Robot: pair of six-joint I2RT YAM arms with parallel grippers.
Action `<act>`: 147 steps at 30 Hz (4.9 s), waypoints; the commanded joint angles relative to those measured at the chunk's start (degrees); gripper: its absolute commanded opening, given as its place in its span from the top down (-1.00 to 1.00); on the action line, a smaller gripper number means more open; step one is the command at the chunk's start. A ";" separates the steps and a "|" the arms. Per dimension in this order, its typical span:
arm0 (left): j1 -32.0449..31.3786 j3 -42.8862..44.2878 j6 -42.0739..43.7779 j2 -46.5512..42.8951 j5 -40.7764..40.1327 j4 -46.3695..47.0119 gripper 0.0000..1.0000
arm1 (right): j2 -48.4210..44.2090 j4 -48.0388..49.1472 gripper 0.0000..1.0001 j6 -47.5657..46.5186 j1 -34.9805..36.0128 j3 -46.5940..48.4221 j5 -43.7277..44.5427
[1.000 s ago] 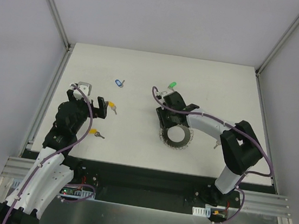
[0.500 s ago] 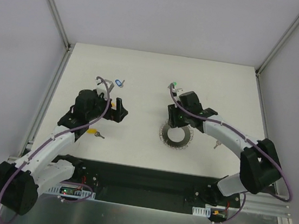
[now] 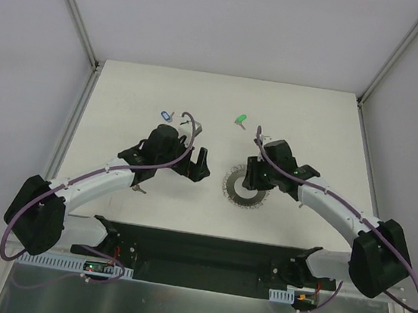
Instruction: Put the keys on the keyring
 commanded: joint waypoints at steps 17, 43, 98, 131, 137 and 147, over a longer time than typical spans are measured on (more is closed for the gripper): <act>-2.37 0.36 0.87 -6.78 -11.10 -2.48 -0.99 | 10.40 0.26 0.20 17.41 8.09 2.77 0.46; -2.29 -4.47 6.15 -14.86 -12.50 -4.85 -0.98 | 16.47 -0.26 0.24 14.63 13.99 12.26 8.89; -2.38 -2.62 4.39 -10.56 -10.04 -5.64 -0.98 | 19.72 -0.96 0.43 6.35 -1.92 8.92 22.52; -2.29 3.52 14.21 -18.81 -6.97 -6.52 -0.98 | -1.72 -0.35 0.97 -18.16 0.54 13.04 -2.41; -2.29 8.44 23.00 -21.45 0.75 -6.52 -0.98 | -4.10 -5.62 0.97 -25.45 0.54 21.92 -19.56; -2.20 16.71 31.81 -18.12 14.56 -6.96 -0.98 | -2.61 -11.51 0.98 -33.90 0.54 29.92 -36.00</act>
